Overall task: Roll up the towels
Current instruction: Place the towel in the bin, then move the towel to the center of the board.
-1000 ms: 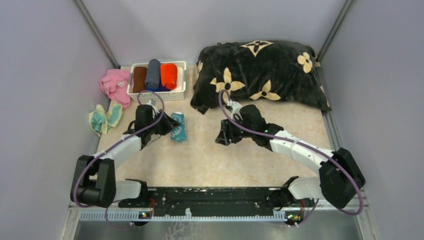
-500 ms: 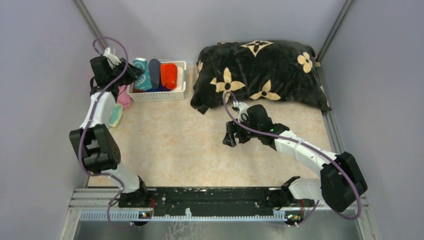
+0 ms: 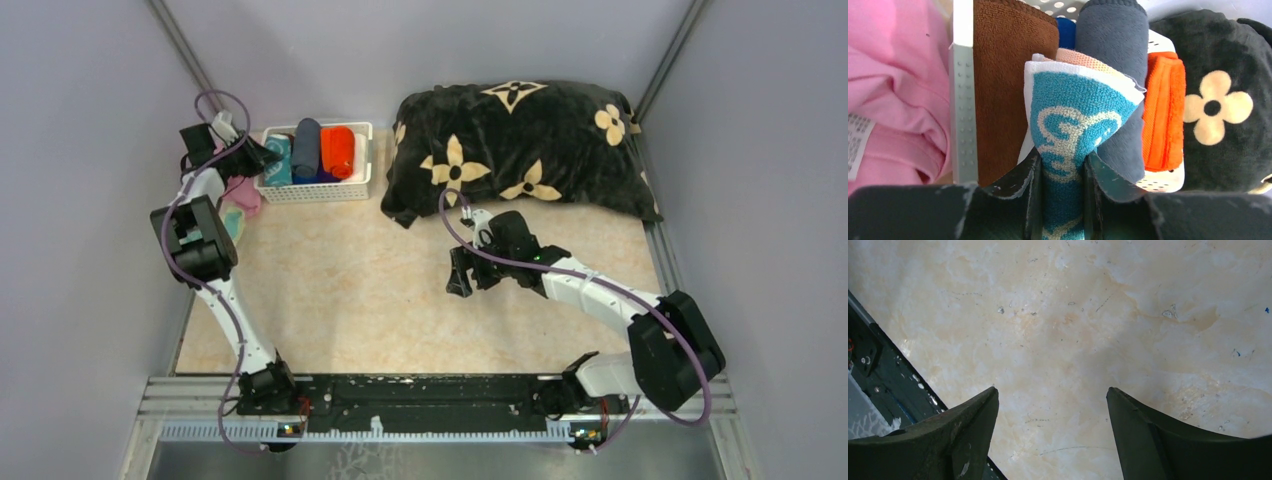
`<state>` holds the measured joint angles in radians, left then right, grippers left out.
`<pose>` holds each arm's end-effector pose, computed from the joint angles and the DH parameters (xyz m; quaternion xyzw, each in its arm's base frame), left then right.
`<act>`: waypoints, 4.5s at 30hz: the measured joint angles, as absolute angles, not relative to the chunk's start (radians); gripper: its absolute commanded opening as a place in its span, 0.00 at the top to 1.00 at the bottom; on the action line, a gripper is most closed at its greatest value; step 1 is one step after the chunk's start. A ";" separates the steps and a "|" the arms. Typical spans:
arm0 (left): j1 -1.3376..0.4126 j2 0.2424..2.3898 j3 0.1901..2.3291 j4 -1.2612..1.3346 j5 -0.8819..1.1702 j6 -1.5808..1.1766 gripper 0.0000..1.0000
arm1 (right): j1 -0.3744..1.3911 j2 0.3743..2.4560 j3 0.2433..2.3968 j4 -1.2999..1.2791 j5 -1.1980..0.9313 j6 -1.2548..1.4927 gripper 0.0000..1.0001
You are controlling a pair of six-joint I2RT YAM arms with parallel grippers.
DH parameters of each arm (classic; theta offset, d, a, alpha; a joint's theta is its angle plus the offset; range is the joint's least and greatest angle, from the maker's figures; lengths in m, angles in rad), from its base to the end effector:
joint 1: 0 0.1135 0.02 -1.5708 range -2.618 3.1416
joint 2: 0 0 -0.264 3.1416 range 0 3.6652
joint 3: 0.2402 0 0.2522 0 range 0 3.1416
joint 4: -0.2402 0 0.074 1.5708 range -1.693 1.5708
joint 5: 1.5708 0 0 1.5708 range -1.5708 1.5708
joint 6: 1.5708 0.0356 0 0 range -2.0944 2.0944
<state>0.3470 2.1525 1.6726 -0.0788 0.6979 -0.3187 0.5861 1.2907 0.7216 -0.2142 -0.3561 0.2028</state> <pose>0.4741 0.1471 0.2205 -0.1119 0.8310 -0.2926 0.4597 0.2112 0.1551 0.2100 -0.2398 0.8793 0.2961 0.2857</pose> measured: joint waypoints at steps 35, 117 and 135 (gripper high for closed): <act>0.301 2.445 2.025 -0.039 0.770 -0.285 0.54 | 0.586 1.356 0.736 -0.217 -0.364 0.201 0.21; -0.173 1.550 0.756 -0.142 0.179 -0.718 0.74 | 0.586 0.973 0.629 -0.189 -0.339 0.202 0.19; -0.693 1.570 1.081 -0.110 0.112 -0.739 0.33 | 0.586 0.898 0.629 -0.239 -0.193 0.248 0.19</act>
<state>-0.6930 1.5696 1.0805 -0.1104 0.1123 -0.7391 0.5858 0.8982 0.6289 -0.2394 -0.1932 0.2478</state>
